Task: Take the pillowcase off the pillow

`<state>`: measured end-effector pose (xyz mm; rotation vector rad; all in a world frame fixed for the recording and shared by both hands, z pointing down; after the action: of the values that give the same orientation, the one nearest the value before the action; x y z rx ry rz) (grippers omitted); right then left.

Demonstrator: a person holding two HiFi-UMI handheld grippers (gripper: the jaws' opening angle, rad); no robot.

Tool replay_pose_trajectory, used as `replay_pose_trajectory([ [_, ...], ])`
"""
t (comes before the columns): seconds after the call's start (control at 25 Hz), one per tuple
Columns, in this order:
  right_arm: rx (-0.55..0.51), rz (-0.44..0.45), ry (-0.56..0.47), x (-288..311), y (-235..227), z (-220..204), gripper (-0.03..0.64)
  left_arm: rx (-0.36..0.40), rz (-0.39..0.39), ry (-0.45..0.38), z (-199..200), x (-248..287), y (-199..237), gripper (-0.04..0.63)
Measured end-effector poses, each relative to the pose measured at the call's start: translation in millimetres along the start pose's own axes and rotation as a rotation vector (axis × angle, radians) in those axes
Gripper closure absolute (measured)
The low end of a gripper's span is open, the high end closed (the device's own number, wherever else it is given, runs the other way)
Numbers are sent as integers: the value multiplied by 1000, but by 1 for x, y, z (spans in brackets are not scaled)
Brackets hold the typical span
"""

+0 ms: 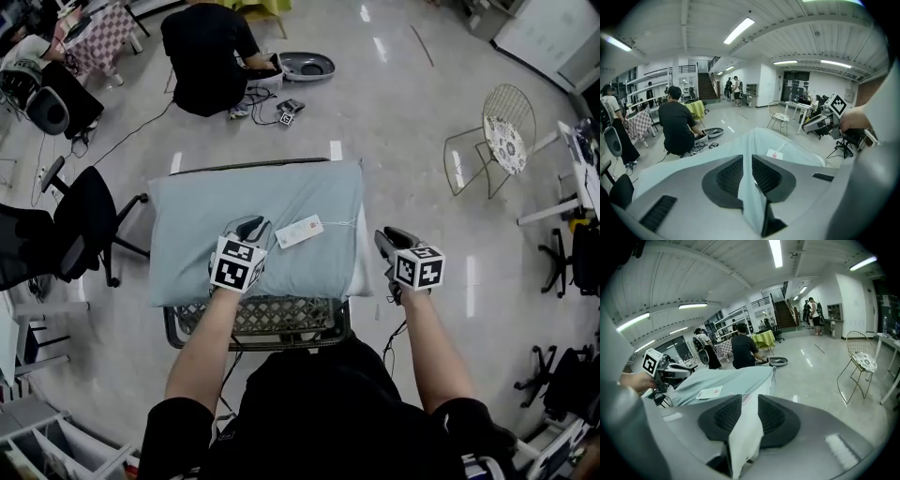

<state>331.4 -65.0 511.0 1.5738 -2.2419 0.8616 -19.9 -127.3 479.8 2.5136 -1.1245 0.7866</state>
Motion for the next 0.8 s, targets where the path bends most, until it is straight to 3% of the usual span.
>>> replay_pose_trajectory([
  [0.16, 4, 47, 44, 43, -36, 17, 485, -6, 11, 38, 24, 51, 7, 528],
  [0.36, 28, 166, 130, 106, -63, 24, 436, 21, 23, 118, 39, 119, 15, 505],
  [0.6, 80, 349, 273, 164, -70, 6, 353, 36, 49, 217, 30, 177, 45, 434],
  [0.8, 141, 461, 274, 169, -95, 10, 337, -10, 52, 266, 13, 193, 68, 392],
])
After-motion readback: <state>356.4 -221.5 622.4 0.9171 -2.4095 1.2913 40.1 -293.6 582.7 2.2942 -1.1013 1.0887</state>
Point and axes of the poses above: the fingertips, and each gripper's own axes: x forward along the fingers, y to its left, z out of its top, the point moved 8 cm from there along -x, backward along the fingers, and after that the axes turned 6 degrees about -y, right-handed, at the moved point
